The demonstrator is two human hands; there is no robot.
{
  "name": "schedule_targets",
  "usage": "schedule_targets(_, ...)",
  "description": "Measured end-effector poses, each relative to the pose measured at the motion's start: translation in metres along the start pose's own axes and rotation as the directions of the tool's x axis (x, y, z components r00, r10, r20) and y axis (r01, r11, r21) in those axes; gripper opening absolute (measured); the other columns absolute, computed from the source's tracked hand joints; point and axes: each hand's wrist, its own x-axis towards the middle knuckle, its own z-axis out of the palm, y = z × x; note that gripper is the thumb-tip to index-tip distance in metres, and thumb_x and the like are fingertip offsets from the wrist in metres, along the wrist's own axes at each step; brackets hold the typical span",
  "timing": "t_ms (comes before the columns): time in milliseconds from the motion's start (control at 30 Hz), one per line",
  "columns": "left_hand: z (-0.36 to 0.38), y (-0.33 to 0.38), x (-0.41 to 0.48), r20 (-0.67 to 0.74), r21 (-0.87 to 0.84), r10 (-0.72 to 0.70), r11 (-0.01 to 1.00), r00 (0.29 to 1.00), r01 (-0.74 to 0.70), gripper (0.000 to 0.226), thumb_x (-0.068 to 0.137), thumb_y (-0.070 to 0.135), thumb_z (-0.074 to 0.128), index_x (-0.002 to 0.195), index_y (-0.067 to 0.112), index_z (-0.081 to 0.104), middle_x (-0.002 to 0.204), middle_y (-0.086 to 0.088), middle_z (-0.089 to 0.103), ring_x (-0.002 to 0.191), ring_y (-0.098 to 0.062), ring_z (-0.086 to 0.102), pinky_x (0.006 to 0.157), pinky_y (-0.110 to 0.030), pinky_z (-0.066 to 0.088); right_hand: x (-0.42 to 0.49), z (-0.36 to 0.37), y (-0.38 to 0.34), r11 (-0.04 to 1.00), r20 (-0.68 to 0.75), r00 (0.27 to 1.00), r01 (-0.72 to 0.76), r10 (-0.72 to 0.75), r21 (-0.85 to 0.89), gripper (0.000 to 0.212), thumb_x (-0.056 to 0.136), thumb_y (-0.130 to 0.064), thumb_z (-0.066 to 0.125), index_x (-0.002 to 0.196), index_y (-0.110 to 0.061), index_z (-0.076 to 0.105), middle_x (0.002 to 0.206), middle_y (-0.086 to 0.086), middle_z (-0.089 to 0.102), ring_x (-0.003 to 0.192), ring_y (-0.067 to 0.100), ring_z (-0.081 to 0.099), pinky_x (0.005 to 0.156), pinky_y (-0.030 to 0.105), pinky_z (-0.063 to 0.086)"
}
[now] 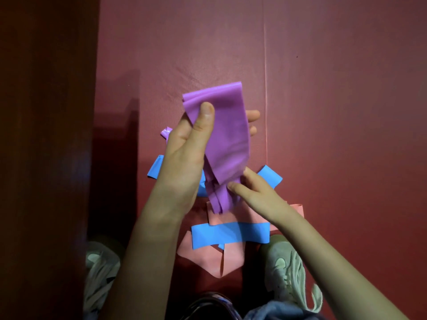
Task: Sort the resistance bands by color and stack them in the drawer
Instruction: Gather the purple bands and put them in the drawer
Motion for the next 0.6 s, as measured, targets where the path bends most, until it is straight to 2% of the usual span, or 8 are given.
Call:
schedule_targets(67, -0.002, -0.001, 0.000, -0.016, 0.002, 0.013, 1.000, 1.000, -0.013, 0.032, 0.085, 0.032, 0.033, 0.093, 0.015, 0.059, 0.076, 0.005, 0.074, 0.072, -0.011, 0.071, 0.064, -0.026, 0.057, -0.011, 0.002, 0.008, 0.992, 0.023, 0.999, -0.039, 0.036, 0.121, 0.035, 0.088, 0.004, 0.048, 0.089, -0.031, 0.053, 0.087, -0.014, 0.060, 0.075, -0.011, 0.055, 0.076, 0.009, 0.044)
schedule_targets(133, -0.007, -0.008, 0.000, -0.033, 0.012, 0.001, 1.000, 0.999, -0.001, 0.031, 0.085, 0.032, 0.034, 0.091, 0.016, 0.060, 0.075, 0.005, 0.074, 0.072, -0.011, 0.070, 0.066, -0.027, 0.057, -0.020, 0.005, 0.016, 0.981, 0.087, 0.993, -0.091, 0.077, 0.173, 0.031, 0.089, 0.004, 0.047, 0.089, -0.026, 0.054, 0.085, -0.012, 0.059, 0.072, -0.014, 0.055, 0.073, 0.006, 0.044)
schedule_targets(200, -0.013, -0.024, -0.001, -0.062, 0.057, -0.047, 0.997, 0.997, 0.051, 0.032, 0.084, 0.034, 0.037, 0.090, 0.017, 0.064, 0.075, 0.006, 0.074, 0.073, -0.010, 0.070, 0.072, -0.028, 0.058, -0.024, 0.011, 0.028, 0.978, 0.148, 0.980, -0.151, 0.130, 0.145, 0.029, 0.090, 0.002, 0.047, 0.090, -0.026, 0.053, 0.087, -0.012, 0.059, 0.072, -0.016, 0.055, 0.073, 0.006, 0.045)
schedule_targets(267, -0.017, -0.044, -0.005, -0.093, 0.090, -0.139, 0.985, 0.986, 0.147, 0.034, 0.090, 0.034, 0.042, 0.099, 0.008, 0.062, 0.075, 0.007, 0.074, 0.072, -0.008, 0.070, 0.070, -0.024, 0.057, -0.025, 0.017, 0.046, 0.980, 0.147, 0.970, -0.197, 0.193, 0.014, 0.023, 0.091, -0.003, 0.047, 0.095, -0.025, 0.055, 0.093, -0.007, 0.063, 0.081, -0.010, 0.058, 0.080, 0.012, 0.045)
schedule_targets(333, -0.022, -0.067, -0.011, -0.101, 0.096, -0.237, 0.964, 0.966, 0.246, 0.032, 0.094, 0.027, 0.038, 0.101, 0.005, 0.061, 0.073, 0.009, 0.074, 0.070, -0.004, 0.069, 0.063, -0.016, 0.053, -0.025, 0.021, 0.066, 0.956, 0.070, 0.968, -0.223, 0.240, -0.192, 0.021, 0.091, -0.011, 0.049, 0.110, -0.017, 0.054, 0.109, 0.005, 0.064, 0.102, 0.011, 0.059, 0.091, 0.028, 0.045)
schedule_targets(400, -0.026, -0.084, -0.016, -0.103, 0.120, -0.322, 0.935, 0.941, 0.333, 0.031, 0.096, 0.022, 0.034, 0.095, 0.013, 0.063, 0.073, 0.014, 0.073, 0.072, 0.001, 0.068, 0.063, -0.010, 0.050, -0.025, 0.024, 0.075, 0.936, -0.002, 0.973, -0.224, 0.233, -0.271, 0.034, 0.087, -0.014, 0.050, 0.121, -0.013, 0.048, 0.119, 0.009, 0.059, 0.112, 0.023, 0.055, 0.096, 0.036, 0.042)
schedule_targets(500, -0.034, -0.100, -0.020, -0.105, 0.141, -0.376, 0.911, 0.921, 0.388, 0.032, 0.096, 0.024, 0.034, 0.105, 0.011, 0.062, 0.080, 0.014, 0.074, 0.080, 0.000, 0.068, 0.068, -0.010, 0.050, -0.026, 0.030, 0.074, 0.962, -0.079, 0.986, -0.159, 0.144, -0.222, 0.050, 0.082, -0.001, 0.048, 0.130, -0.012, 0.040, 0.125, 0.002, 0.052, 0.115, 0.016, 0.049, 0.098, 0.025, 0.037)
schedule_targets(600, -0.034, -0.103, -0.015, -0.113, 0.134, -0.383, 0.908, 0.917, 0.396, 0.031, 0.096, 0.023, 0.034, 0.100, 0.012, 0.063, 0.075, 0.012, 0.074, 0.075, -0.002, 0.069, 0.069, -0.014, 0.053, -0.023, 0.029, 0.062, 0.986, -0.336, 0.938, -0.128, 0.086, -0.107, 0.045, 0.078, 0.008, 0.040, 0.116, -0.013, 0.050, 0.110, 0.002, 0.055, 0.098, 0.016, 0.054, 0.088, 0.025, 0.042)
